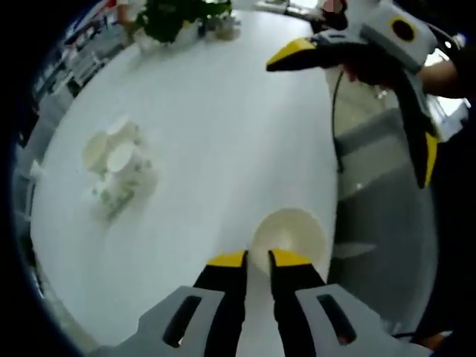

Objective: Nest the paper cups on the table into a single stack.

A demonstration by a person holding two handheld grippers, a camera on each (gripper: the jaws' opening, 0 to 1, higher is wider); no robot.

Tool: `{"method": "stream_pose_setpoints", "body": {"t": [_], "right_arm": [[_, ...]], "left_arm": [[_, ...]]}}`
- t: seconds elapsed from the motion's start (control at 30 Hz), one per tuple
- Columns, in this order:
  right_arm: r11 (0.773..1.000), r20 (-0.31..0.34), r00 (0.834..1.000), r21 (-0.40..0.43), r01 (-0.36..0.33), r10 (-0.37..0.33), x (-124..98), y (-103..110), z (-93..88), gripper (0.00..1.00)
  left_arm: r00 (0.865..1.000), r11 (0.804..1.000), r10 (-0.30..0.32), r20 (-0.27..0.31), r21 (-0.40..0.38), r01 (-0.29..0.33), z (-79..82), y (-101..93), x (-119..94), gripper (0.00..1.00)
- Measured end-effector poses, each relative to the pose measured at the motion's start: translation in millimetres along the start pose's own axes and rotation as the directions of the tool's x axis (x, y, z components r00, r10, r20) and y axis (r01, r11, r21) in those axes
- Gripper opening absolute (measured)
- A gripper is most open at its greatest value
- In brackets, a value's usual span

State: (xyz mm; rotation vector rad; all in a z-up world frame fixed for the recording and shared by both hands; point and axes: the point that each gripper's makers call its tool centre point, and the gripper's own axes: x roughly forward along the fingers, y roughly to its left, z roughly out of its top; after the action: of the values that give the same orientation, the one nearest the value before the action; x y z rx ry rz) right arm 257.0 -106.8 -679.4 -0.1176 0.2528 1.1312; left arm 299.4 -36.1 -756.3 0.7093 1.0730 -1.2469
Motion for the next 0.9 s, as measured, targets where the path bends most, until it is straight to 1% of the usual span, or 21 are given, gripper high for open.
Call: {"method": "stream_pose_setpoints", "body": {"t": [0.13, 0.3, 0.43, 0.5, 0.53, 0.6, 0.67, 0.73, 0.77, 0.8, 0.9], "right_arm": [[1.000, 0.000, 1.000, 0.002, 0.004, -0.004, -0.6, -1.9, 0.7, 0.97], [1.000, -0.004, 1.000, 0.005, 0.005, -0.005, -0.8, -3.4, 0.3, 0.96], [1.000, -0.013, 1.000, 0.003, 0.002, -0.002, 0.5, -2.6, -0.4, 0.96], [1.000, -0.017, 1.000, -0.002, 0.002, -0.003, 1.2, -2.1, 0.1, 0.96], [1.000, -0.016, 1.000, -0.004, 0.002, -0.002, 1.6, -2.0, 0.5, 0.96], [1.000, -0.014, 1.000, -0.007, 0.002, -0.002, 2.0, -1.7, 1.9, 0.96], [1.000, -0.022, 1.000, -0.011, 0.001, -0.001, 2.8, -1.4, 1.6, 0.96], [1.000, -0.025, 1.000, -0.014, -0.001, 0.001, 3.8, -1.0, 2.0, 0.96], [1.000, -0.024, 1.000, -0.014, -0.002, 0.002, 4.2, -0.8, 2.7, 0.96], [1.000, -0.026, 1.000, -0.015, -0.003, 0.003, 4.3, -0.5, 3.3, 0.96], [1.000, -0.038, 0.999, -0.021, 0.004, -0.005, 5.5, -1.9, 2.7, 0.96]], "left_arm": [[1.000, 1.000, 0.012, 0.014, -0.006, -0.012, 1.7, 2.7, 0.3, 0.20], [0.999, 1.000, 0.004, 0.040, -0.014, -0.004, 5.0, 1.4, 0.1, 0.23], [0.997, 1.000, 0.014, 0.079, -0.028, -0.012, 9.4, 3.3, -1.3, 0.32], [0.996, 0.999, 0.022, 0.088, -0.050, -0.017, 8.3, 5.8, -2.4, 0.36], [0.995, 0.999, 0.025, 0.100, -0.049, -0.020, 9.0, 6.0, -3.7, 0.36], [0.992, 0.999, 0.032, 0.125, -0.013, -0.031, 11.6, 6.0, -6.1, 0.35], [0.991, 0.999, 0.041, 0.126, -0.011, -0.040, 9.5, 7.4, -6.1, 0.37], [0.989, 0.999, 0.031, 0.143, 0.005, -0.032, 9.9, 4.7, -7.8, 0.39], [0.987, 1.000, 0.028, 0.160, -0.010, -0.026, 10.9, 3.5, -8.3, 0.41], [0.986, 0.999, 0.034, 0.164, -0.021, -0.031, 10.3, 4.8, -8.7, 0.43], [0.978, 0.999, 0.047, 0.204, -0.030, -0.042, 11.0, 7.2, -10.3, 0.53]]}}
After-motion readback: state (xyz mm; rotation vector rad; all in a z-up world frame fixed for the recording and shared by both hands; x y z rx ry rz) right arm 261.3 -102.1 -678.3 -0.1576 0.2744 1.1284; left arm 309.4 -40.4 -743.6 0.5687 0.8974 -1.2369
